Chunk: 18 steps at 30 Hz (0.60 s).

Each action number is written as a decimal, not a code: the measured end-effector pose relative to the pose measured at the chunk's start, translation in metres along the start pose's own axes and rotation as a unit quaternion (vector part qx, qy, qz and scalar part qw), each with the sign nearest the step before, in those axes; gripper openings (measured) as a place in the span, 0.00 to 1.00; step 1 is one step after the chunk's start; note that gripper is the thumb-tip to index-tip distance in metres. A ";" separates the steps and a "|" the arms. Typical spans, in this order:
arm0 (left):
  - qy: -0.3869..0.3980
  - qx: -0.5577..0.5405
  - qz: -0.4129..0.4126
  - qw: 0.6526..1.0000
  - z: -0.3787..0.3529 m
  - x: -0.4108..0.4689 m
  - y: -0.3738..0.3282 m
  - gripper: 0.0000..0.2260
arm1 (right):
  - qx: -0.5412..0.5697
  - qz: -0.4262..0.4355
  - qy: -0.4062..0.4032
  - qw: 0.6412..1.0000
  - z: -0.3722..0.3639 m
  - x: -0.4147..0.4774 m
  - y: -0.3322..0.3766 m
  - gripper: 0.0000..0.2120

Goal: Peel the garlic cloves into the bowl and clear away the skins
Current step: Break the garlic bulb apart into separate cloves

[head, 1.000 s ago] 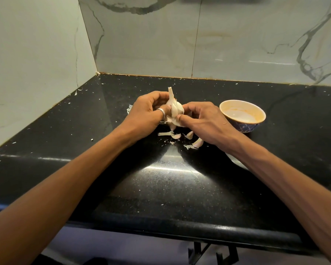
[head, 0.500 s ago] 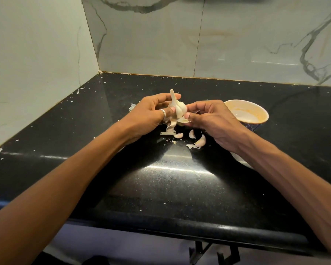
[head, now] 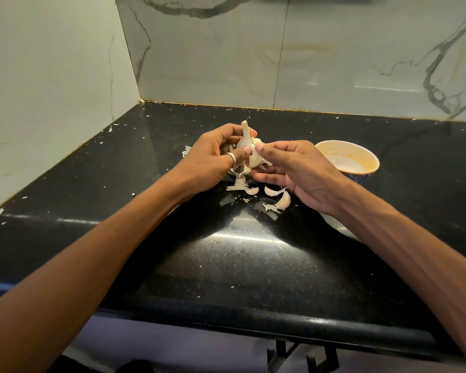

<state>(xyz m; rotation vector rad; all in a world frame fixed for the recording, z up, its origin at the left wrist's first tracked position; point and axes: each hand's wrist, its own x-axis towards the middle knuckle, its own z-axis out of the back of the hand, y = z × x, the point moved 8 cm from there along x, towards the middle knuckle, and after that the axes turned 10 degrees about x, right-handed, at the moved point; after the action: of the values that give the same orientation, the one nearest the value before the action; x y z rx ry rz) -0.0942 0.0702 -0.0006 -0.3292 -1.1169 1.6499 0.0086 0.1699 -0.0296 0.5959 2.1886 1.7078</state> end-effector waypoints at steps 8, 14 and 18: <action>-0.020 0.007 -0.015 1.000 0.003 0.000 -0.002 0.13 | 0.004 -0.009 -0.010 1.000 0.002 -0.001 0.000 0.12; -0.024 -0.035 0.006 0.999 0.003 0.001 0.003 0.12 | -0.001 0.042 -0.044 0.998 0.008 0.002 0.002 0.09; -0.031 -0.047 0.008 0.998 0.001 0.001 0.004 0.12 | -0.046 0.069 -0.082 0.993 0.011 0.000 0.005 0.09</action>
<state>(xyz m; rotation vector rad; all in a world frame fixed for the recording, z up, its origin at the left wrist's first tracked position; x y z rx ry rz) -0.0976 0.0703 -0.0031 -0.3495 -1.2437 1.6349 0.0147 0.1798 -0.0271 0.8482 1.9866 1.7482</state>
